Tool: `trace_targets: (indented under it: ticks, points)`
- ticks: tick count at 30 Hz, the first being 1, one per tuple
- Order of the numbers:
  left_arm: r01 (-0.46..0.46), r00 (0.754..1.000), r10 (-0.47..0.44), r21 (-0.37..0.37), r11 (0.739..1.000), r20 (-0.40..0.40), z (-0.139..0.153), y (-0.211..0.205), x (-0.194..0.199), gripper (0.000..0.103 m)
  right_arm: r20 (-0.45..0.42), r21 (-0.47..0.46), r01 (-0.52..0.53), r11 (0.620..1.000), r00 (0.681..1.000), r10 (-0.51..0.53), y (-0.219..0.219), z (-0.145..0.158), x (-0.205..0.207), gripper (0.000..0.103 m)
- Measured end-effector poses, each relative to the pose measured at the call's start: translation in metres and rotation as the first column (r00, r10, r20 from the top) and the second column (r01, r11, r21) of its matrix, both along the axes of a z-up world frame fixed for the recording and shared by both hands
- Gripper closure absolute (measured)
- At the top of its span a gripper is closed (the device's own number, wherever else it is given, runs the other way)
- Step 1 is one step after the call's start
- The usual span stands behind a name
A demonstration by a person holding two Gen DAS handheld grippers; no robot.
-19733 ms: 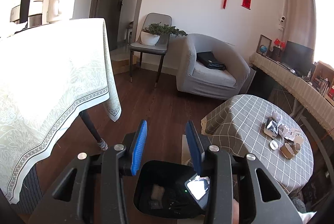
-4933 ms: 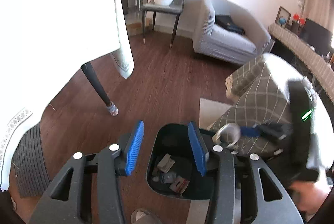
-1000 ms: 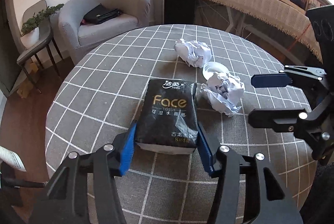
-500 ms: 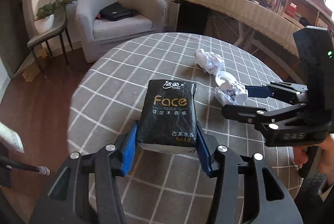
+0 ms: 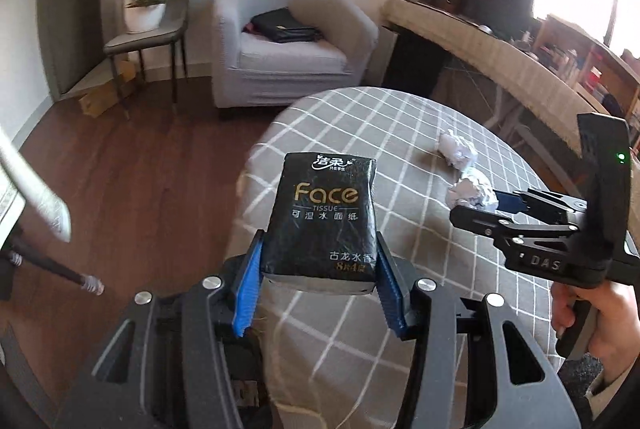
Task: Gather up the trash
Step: 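Carry the tissue pack and crumpled paper over the green bin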
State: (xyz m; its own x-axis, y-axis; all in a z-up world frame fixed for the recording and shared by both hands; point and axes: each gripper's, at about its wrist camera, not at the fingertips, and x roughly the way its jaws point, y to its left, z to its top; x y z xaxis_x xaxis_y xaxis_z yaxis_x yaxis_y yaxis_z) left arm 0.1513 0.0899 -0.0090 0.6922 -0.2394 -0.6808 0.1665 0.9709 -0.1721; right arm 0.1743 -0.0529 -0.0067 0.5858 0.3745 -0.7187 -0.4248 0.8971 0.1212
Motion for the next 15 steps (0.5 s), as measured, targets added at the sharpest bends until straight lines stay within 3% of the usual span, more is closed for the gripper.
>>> trace_targets:
  ticks: [15]
  points:
    - [-0.164,0.986,0.165,-0.018,0.986,0.018,0.013,0.059,-0.049,0.049,0.030,0.063,-0.143,0.988,0.990,0.141,0.064,0.022,-0.027,0.052]
